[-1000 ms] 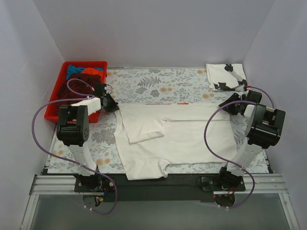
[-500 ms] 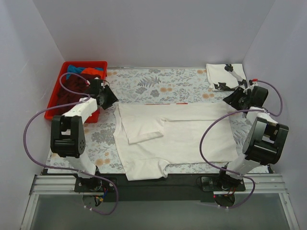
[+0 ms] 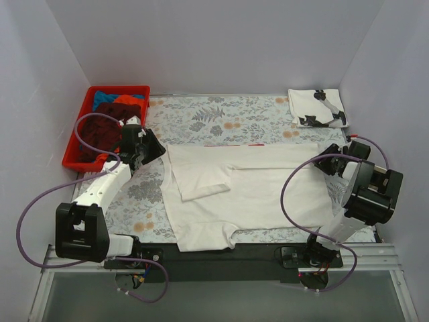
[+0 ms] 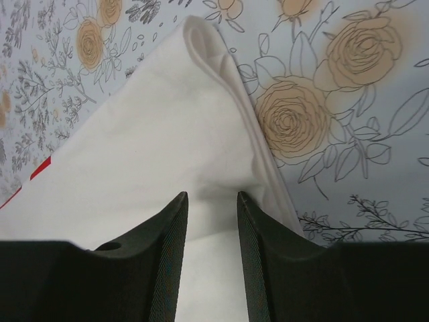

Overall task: Fold and stack the t-shirts
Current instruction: Fold the tshirt

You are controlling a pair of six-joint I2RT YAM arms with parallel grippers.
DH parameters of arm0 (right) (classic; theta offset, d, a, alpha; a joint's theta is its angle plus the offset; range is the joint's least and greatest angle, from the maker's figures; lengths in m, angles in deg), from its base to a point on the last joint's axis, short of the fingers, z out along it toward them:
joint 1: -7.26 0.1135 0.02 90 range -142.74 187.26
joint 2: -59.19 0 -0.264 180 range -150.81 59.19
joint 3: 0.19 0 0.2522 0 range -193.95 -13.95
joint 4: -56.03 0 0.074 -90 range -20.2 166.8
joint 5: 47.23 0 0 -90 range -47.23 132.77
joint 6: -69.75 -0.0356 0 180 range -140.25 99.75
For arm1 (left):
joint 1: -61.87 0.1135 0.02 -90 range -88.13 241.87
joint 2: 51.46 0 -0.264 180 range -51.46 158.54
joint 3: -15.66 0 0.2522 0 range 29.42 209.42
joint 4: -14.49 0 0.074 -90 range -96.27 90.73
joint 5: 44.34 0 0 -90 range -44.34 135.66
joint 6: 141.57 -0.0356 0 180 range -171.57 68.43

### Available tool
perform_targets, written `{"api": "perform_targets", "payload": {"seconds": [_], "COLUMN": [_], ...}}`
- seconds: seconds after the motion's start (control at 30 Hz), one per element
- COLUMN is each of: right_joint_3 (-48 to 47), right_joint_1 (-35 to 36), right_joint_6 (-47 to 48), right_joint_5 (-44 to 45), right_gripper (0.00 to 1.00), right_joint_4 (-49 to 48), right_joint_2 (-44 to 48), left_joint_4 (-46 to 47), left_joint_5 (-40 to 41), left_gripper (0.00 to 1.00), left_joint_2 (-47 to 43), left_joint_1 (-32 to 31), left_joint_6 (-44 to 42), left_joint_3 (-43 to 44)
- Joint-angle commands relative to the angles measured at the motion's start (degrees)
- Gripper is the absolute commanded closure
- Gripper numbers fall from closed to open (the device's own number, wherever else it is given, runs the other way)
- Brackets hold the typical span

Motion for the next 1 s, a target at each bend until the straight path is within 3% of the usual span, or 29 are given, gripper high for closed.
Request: {"api": "perform_targets", "payload": {"seconds": [0.0,0.2,0.33,0.6,0.8,0.97], "right_joint_3": [1.15,-0.34,-2.54,-5.26,-9.91,-10.37], "right_joint_1": [-2.37,-2.29,-1.59,-0.27,-0.36,-1.85], "right_joint_6": [0.66,-1.36,-4.87,-13.05,-13.14,-13.14], "right_joint_5": [2.87,-1.16,-7.75,-15.67,-15.24,-13.75], "right_gripper": [0.58,0.58,0.56,0.54,0.54,0.54], "right_joint_4": [-2.59,-4.17,-10.84,-27.97,-30.72,-31.94], "right_joint_2": [-0.77,6.69,5.84,-8.29,-17.88,-20.71], "left_joint_4": [0.54,0.45,0.37,0.37,0.28,0.45], "left_joint_5": [0.28,0.02,-0.24,-0.07,0.11,0.11], "left_gripper": [0.53,0.53,0.53,0.53,0.53,0.53], "left_joint_2": [-1.32,-1.32,-0.71,0.96,2.81,3.6], "left_joint_1": [-0.2,-0.29,-0.38,-0.38,-0.38,-0.38], "left_joint_6": [-1.83,-1.75,-1.66,-1.83,-2.01,-1.83], "left_joint_3": [-0.84,-0.76,-0.93,-0.84,-0.58,-0.49]}}
